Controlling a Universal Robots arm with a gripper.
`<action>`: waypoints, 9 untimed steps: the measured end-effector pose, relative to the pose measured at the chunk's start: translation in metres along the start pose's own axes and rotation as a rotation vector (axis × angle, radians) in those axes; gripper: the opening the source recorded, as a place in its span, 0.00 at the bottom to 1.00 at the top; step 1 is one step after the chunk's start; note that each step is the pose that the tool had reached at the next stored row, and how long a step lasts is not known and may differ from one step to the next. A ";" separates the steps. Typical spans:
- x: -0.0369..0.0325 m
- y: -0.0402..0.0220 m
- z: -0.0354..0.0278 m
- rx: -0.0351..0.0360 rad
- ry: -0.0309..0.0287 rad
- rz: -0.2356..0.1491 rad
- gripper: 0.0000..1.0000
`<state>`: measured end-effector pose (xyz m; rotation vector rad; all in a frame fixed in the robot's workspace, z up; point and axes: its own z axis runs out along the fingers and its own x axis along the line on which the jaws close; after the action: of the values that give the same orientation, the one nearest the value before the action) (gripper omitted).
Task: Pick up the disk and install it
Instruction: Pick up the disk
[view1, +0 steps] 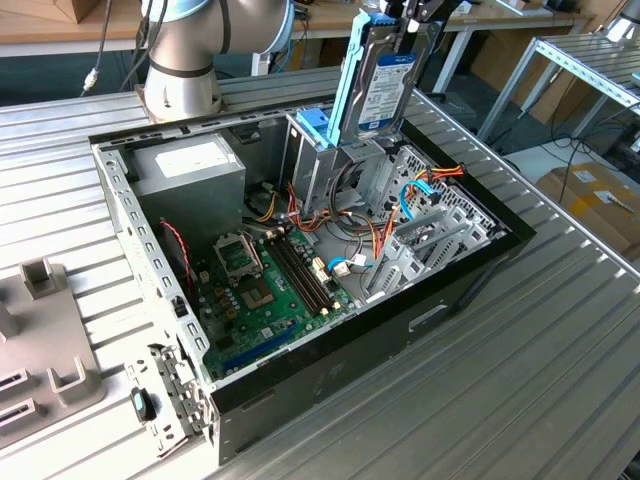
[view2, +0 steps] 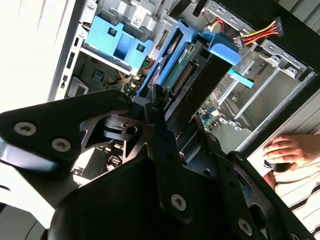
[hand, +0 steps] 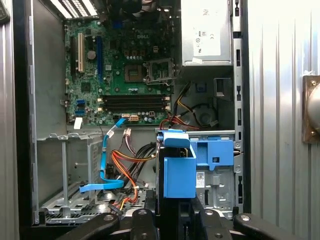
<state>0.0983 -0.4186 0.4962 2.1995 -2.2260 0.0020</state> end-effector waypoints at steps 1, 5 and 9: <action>0.0019 -0.0002 -0.0003 0.0000 -0.0001 0.000 0.35; 0.0126 -0.0007 -0.0015 0.0000 -0.0001 0.000 0.35; 0.0264 -0.0009 -0.0016 0.0000 0.0000 0.000 0.35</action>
<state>0.0989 -0.4450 0.4980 2.1994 -2.2260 0.0019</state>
